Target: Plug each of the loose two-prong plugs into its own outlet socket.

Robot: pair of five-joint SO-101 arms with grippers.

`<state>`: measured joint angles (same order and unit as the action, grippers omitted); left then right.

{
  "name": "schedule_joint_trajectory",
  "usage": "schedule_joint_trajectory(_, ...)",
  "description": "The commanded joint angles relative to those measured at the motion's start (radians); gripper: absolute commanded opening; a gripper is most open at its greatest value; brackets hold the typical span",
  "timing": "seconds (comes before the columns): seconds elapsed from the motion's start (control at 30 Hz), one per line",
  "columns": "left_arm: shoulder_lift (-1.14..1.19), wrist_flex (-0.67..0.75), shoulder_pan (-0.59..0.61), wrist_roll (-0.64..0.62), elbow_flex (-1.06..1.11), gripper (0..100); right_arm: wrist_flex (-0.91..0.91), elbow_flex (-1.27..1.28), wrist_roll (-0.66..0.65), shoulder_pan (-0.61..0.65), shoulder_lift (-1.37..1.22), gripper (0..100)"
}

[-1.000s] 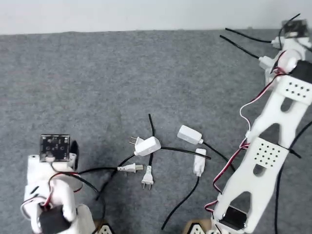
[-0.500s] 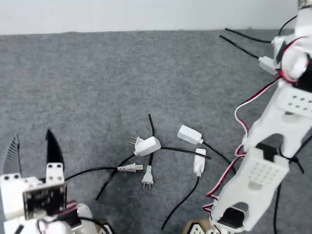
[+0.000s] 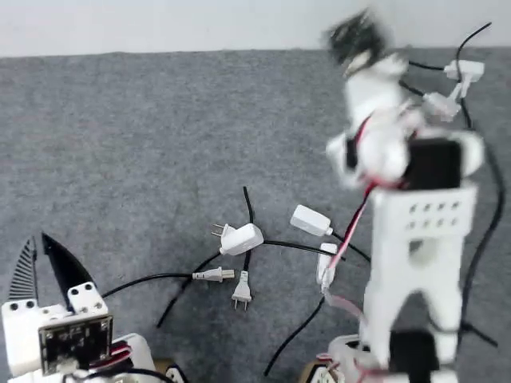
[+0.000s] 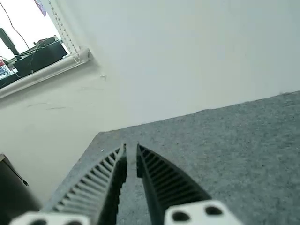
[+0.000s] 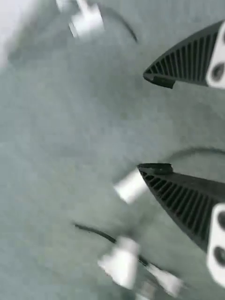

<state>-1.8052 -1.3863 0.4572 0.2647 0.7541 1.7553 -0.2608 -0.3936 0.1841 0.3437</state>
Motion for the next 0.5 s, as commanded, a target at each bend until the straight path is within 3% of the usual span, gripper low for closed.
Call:
schedule_joint_trajectory(0.0, -0.005, 0.034, -0.035, -0.002, 0.09, 3, -0.045, 0.388, 0.0, 0.062, 0.236, 25.9)
schedule_joint_trajectory(0.2, -0.005, 0.087, -0.281, -0.002, 0.295, 3, -0.265, 0.961, -0.115, 0.065, 0.591, 25.9)
schedule_joint_trajectory(0.47, -0.002, 0.278, -0.497, -0.002, 0.562, 3, -0.367, 1.289, -0.244, 0.097, 1.012, 25.9)
